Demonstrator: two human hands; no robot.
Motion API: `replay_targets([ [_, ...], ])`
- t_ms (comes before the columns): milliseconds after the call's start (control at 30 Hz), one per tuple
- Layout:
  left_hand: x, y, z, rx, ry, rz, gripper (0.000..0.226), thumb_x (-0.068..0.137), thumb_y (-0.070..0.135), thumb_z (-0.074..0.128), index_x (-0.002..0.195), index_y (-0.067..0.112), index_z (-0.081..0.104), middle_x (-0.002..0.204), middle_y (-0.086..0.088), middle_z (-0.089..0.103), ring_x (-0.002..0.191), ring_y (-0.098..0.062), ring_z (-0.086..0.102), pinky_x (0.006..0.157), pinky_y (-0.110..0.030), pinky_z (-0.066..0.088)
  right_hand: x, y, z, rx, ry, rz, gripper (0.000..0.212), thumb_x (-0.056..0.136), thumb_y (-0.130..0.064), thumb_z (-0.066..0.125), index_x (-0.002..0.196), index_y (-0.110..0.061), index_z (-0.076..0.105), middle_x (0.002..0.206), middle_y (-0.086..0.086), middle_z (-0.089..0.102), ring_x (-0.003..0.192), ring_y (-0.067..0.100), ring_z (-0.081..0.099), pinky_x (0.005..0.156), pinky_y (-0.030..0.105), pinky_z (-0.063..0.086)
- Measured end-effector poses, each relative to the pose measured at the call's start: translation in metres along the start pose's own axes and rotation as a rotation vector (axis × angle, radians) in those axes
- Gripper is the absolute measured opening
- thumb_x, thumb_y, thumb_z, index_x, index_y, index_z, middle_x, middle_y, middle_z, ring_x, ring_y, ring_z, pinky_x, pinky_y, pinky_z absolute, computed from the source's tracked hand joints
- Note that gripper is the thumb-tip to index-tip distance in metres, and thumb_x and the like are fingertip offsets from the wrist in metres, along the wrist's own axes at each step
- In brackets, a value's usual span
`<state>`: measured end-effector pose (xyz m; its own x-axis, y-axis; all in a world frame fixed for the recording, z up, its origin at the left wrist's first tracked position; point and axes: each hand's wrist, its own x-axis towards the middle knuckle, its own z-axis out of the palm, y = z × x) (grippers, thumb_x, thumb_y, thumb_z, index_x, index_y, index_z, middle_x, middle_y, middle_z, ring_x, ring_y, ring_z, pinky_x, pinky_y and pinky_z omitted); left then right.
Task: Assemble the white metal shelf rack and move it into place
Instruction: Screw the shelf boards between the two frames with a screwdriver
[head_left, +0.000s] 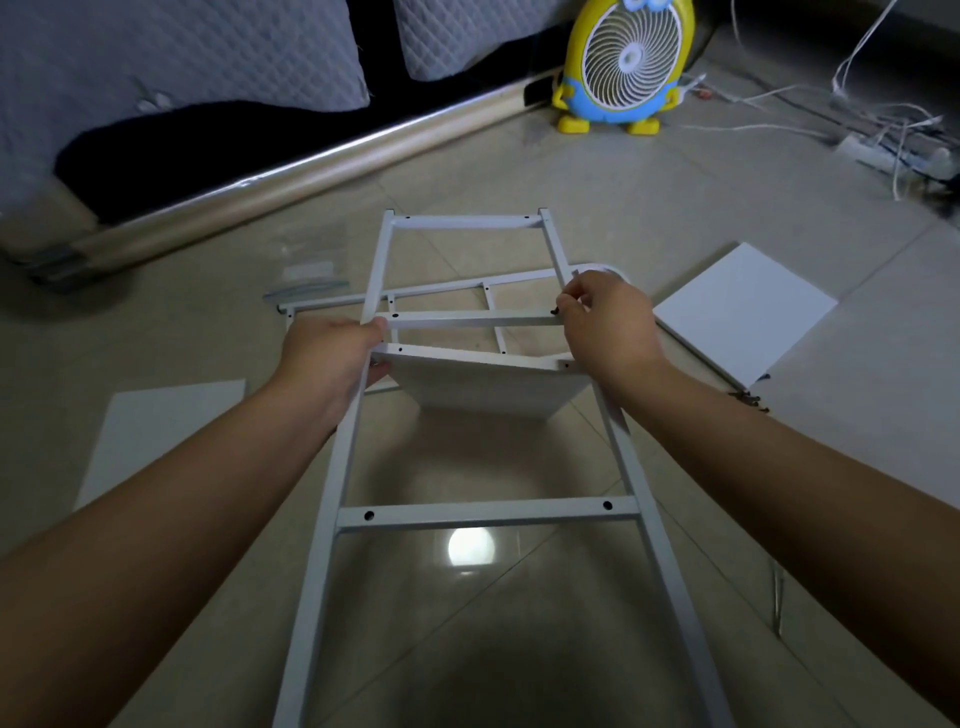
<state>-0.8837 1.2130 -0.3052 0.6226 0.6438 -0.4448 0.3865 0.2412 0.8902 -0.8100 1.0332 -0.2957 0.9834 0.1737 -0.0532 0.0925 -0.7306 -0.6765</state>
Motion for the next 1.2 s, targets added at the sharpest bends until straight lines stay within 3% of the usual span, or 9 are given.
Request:
replay_targets([
  [100, 0.003, -0.003, -0.004, 0.048, -0.116, -0.032, 0.015, 0.082, -0.012, 0.057, 0.074, 0.000, 0.055, 0.077, -0.011, 0.056, 0.072, -0.020, 0.058, 0.056, -0.018, 0.055, 0.000, 0.000, 0.001, -0.013, -0.015, 0.007, 0.023, 0.097, -0.015, 0.042, 0.106, -0.003, 0.060, 0.105, 0.012, 0.063, 0.084, 0.016, 0.052, 0.065, 0.018, 0.035],
  [200, 0.009, -0.012, -0.009, 0.162, -0.169, -0.069, 0.024, 0.076, -0.018, 0.056, 0.076, 0.006, 0.057, 0.079, -0.010, 0.059, 0.081, -0.022, 0.060, 0.067, -0.022, 0.054, -0.001, 0.003, 0.005, -0.027, -0.045, 0.007, 0.024, 0.097, -0.015, 0.042, 0.106, -0.002, 0.059, 0.107, 0.012, 0.063, 0.093, 0.021, 0.056, 0.061, 0.015, 0.031],
  [333, 0.009, -0.022, -0.003, 0.193, -0.218, -0.078, 0.025, 0.076, -0.015, 0.061, 0.093, 0.002, 0.055, 0.078, -0.005, 0.059, 0.070, -0.013, 0.059, 0.047, -0.010, 0.050, -0.003, 0.009, 0.009, -0.024, -0.062, 0.035, 0.023, 0.096, -0.015, 0.043, 0.105, -0.002, 0.059, 0.106, 0.014, 0.062, 0.083, 0.022, 0.056, 0.070, 0.023, 0.039],
  [567, 0.008, -0.029, 0.012, 0.073, -0.324, -0.111, 0.018, 0.080, -0.008, 0.063, 0.092, 0.003, 0.056, 0.078, -0.007, 0.064, 0.071, -0.013, 0.063, 0.061, -0.014, 0.055, 0.001, 0.017, -0.002, -0.005, -0.053, 0.063, 0.021, 0.096, -0.015, 0.044, 0.102, -0.002, 0.060, 0.103, 0.014, 0.063, 0.084, 0.023, 0.060, 0.071, 0.026, 0.047],
  [700, 0.005, -0.028, 0.021, 0.088, -0.343, -0.096, 0.018, 0.080, -0.009, 0.062, 0.081, 0.007, 0.055, 0.064, -0.001, 0.067, 0.062, -0.010, 0.064, 0.059, -0.015, 0.055, 0.001, 0.022, -0.006, -0.001, -0.039, 0.069, 0.022, 0.096, -0.015, 0.045, 0.104, -0.001, 0.060, 0.105, 0.014, 0.061, 0.091, 0.026, 0.061, 0.079, 0.030, 0.049],
  [800, 0.008, -0.027, 0.025, 0.087, -0.341, -0.101, 0.023, 0.079, -0.006, 0.064, 0.096, 0.006, 0.054, 0.083, -0.006, 0.063, 0.074, -0.014, 0.063, 0.061, -0.016, 0.055, 0.004, 0.023, -0.011, -0.020, -0.020, 0.056, 0.022, 0.096, -0.015, 0.044, 0.105, -0.003, 0.060, 0.104, 0.012, 0.061, 0.084, 0.020, 0.058, 0.079, 0.028, 0.048],
  [900, 0.009, -0.025, 0.030, 0.045, -0.370, -0.099, 0.027, 0.080, -0.009, 0.062, 0.102, 0.005, 0.053, 0.087, -0.008, 0.063, 0.077, -0.016, 0.064, 0.062, -0.017, 0.056, 0.008, 0.022, -0.018, -0.045, -0.008, 0.037, 0.022, 0.096, -0.014, 0.043, 0.105, -0.002, 0.060, 0.107, 0.013, 0.062, 0.079, 0.018, 0.052, 0.074, 0.026, 0.044],
  [1067, 0.009, -0.019, 0.038, 0.052, -0.424, -0.066, 0.039, 0.080, -0.010, 0.061, 0.116, -0.002, 0.050, 0.084, -0.009, 0.063, 0.058, -0.008, 0.067, 0.059, -0.018, 0.057, 0.014, 0.017, -0.029, -0.228, -0.024, -0.038, 0.023, 0.096, -0.008, 0.039, 0.113, -0.001, 0.053, 0.106, 0.016, 0.062, 0.083, 0.023, 0.054, 0.074, 0.029, 0.044],
  [1200, 0.015, -0.015, 0.040, 0.109, -0.451, -0.049, 0.043, 0.080, -0.008, 0.062, 0.121, -0.007, 0.049, 0.085, -0.010, 0.063, 0.056, -0.008, 0.067, 0.062, -0.021, 0.057, 0.019, 0.016, -0.031, -0.337, -0.027, -0.092, 0.021, 0.097, -0.008, 0.038, 0.113, 0.000, 0.048, 0.105, 0.017, 0.060, 0.077, 0.017, 0.044, 0.066, 0.025, 0.034],
])
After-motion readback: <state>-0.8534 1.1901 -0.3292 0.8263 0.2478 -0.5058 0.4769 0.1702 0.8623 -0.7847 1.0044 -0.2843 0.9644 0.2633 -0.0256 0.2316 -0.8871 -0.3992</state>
